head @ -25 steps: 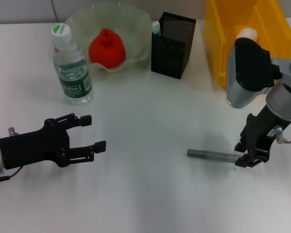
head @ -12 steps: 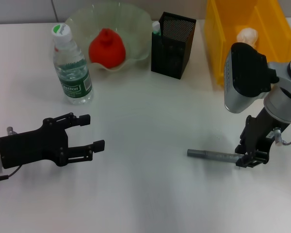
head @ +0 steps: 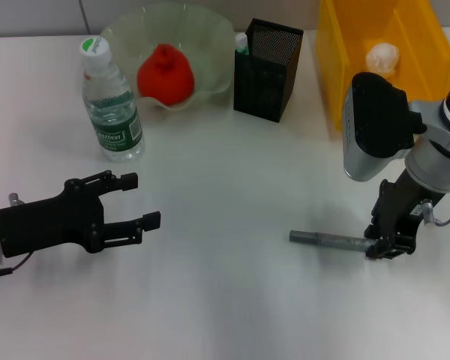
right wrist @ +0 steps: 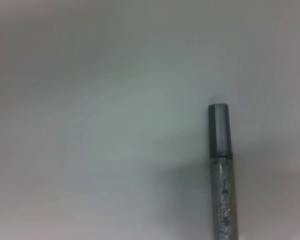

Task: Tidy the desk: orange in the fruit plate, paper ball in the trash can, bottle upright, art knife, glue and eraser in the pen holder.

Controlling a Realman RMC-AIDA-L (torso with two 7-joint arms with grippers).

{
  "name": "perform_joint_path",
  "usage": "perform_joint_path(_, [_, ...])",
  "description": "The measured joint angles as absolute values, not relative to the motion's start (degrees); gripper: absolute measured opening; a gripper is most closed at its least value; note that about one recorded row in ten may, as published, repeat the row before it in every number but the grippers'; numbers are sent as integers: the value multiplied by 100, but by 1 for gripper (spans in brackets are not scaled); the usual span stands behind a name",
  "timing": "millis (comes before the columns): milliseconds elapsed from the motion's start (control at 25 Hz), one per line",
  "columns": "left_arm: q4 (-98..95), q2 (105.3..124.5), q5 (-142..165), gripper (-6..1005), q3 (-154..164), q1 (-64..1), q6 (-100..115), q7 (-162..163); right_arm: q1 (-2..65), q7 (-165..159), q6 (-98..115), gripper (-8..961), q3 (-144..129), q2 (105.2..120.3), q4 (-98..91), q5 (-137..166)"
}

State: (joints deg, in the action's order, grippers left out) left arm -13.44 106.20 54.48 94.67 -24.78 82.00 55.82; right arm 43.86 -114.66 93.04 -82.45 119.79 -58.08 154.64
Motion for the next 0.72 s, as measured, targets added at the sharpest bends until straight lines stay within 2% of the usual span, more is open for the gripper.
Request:
perform_joint_path(360, [-1344, 10626, 5463, 859, 9413, -2461, 8215, 5581, 4386, -11443, 9258, 271, -8398, 11979, -5777, 15468])
perform_joint_path(600, [-1345, 10625, 5467, 860, 9411, -2451, 8231, 5581, 4389, -11444, 9295, 149, -8187, 11972, -5908, 15435])
perform_joint_path(720, [-1344, 10623, 5468, 860, 9405, -2451, 8236, 5581, 4425, -11436, 9399, 148, -7850, 11952, -6119, 15431])
